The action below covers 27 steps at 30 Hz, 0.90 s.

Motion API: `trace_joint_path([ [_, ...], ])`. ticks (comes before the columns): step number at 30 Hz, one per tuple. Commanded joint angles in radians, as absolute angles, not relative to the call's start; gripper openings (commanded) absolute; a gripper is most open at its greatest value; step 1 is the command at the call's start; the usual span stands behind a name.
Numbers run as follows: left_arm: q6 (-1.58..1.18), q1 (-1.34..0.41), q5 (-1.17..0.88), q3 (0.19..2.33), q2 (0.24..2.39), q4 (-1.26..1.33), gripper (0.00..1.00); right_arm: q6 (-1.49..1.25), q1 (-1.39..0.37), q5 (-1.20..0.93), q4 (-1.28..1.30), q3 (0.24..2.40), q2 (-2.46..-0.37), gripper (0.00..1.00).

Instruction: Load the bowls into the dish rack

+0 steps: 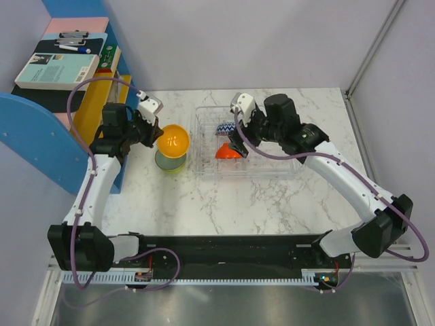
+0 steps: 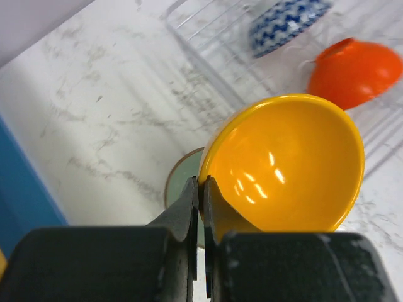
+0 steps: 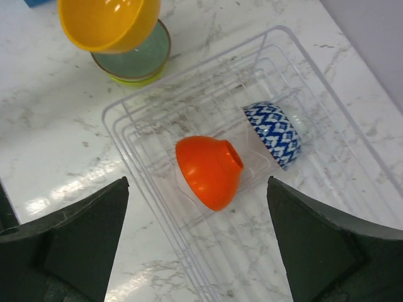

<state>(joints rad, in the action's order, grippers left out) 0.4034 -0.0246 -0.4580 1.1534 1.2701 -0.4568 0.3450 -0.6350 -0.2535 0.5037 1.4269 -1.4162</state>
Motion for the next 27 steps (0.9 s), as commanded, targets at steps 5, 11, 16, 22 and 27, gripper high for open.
trace_joint_path([
  [5,0.402,-0.104,-0.81,1.086,1.123,-0.423,0.02,-0.067,-0.471,-0.906,0.353,1.443,-1.488,0.98],
  [11,0.38,-0.162,-0.764,1.077,1.095,-0.365,0.02,-0.345,-0.449,-1.113,0.11,1.375,-1.546,0.98],
  [16,0.365,-0.205,-0.686,1.072,1.077,-0.315,0.02,-0.498,-0.451,-1.192,-0.038,1.318,-1.577,0.98],
  [22,0.339,-0.236,-0.669,1.069,1.065,-0.272,0.02,-0.526,-0.451,-1.178,-0.09,1.282,-1.601,0.97],
  [27,0.336,-0.268,-0.657,1.078,1.066,-0.267,0.02,-0.607,-0.453,-1.192,-0.166,1.259,-1.621,0.98],
])
